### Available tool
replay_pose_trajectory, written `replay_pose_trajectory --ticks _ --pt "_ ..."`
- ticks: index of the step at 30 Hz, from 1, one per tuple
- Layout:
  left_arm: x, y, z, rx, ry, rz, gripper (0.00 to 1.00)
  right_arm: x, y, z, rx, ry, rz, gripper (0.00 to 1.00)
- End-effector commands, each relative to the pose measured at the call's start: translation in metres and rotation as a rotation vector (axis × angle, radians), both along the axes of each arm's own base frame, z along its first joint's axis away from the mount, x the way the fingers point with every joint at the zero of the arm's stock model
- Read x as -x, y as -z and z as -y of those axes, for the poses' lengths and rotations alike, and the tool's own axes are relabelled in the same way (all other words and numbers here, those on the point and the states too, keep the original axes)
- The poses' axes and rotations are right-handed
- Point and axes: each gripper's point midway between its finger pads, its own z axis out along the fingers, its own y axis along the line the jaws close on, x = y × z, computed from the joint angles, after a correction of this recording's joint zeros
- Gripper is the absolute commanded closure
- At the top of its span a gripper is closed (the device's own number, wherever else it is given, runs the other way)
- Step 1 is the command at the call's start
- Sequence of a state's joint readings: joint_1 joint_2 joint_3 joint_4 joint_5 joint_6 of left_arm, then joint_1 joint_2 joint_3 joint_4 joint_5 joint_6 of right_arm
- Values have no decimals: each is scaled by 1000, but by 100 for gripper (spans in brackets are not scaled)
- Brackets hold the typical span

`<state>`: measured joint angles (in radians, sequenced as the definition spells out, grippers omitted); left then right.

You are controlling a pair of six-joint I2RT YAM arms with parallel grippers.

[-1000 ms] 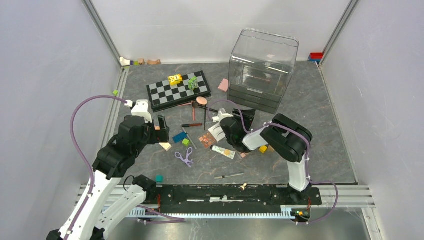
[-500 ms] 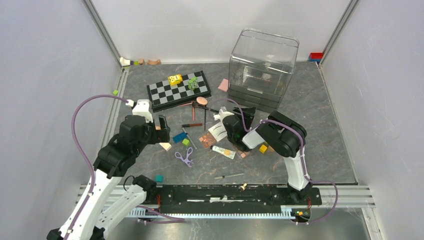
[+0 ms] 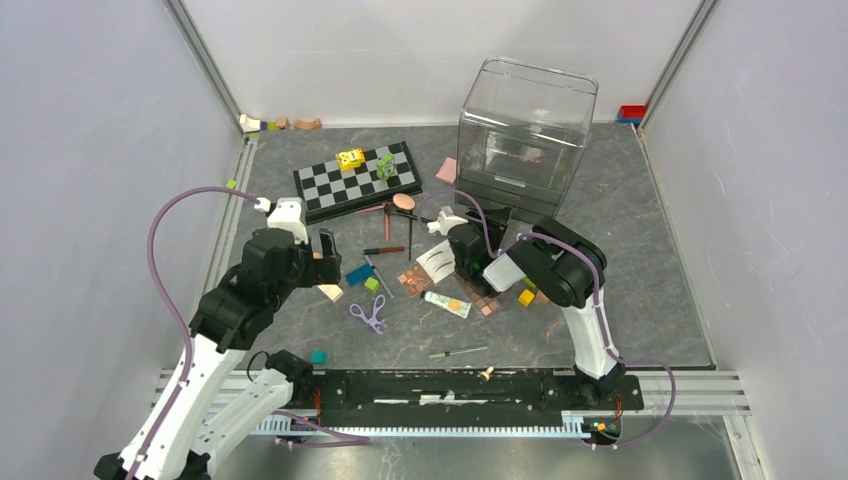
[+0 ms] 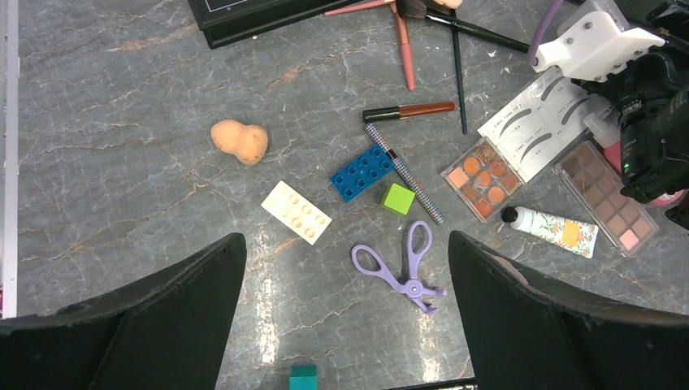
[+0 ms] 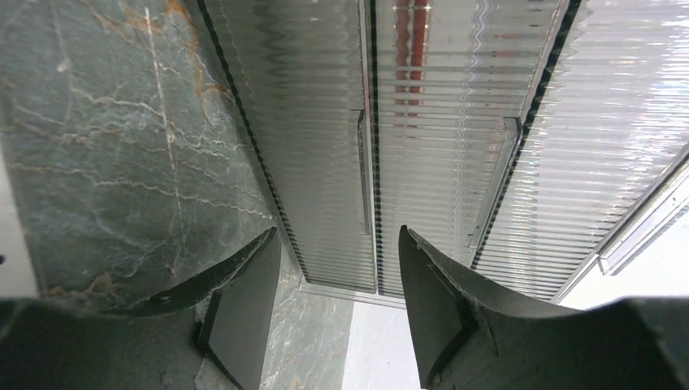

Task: Organize the makeup
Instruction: Open the drawer in the storage box.

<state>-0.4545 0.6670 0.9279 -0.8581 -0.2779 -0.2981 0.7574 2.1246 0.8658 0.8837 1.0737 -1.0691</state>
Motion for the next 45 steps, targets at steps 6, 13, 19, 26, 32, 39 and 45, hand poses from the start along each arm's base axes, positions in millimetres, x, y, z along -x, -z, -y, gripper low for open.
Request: replay_pose_trajectory --ticks 6,13,19,26,32,39,45 --pt "-6 -5 7 23 19 20 0 -18 -8 3 -62 16 64 39" --pt "-7 -3 7 22 21 12 0 -23 -5 7 -65 23 69 41" --pt "-7 -2 8 22 23 8 0 -28 -5 6 -69 23 75 42" --pt "-7 -2 8 21 23 7 0 -35 -7 1 -78 13 86 42" --pt "-7 -1 8 20 21 4 0 -40 -6 -4 -83 6 90 45" --pt "-8 -1 8 19 24 3 0 -43 -6 -3 -82 4 88 54" --pt "-8 0 9 19 26 -1 0 -45 -6 3 -95 21 94 73"
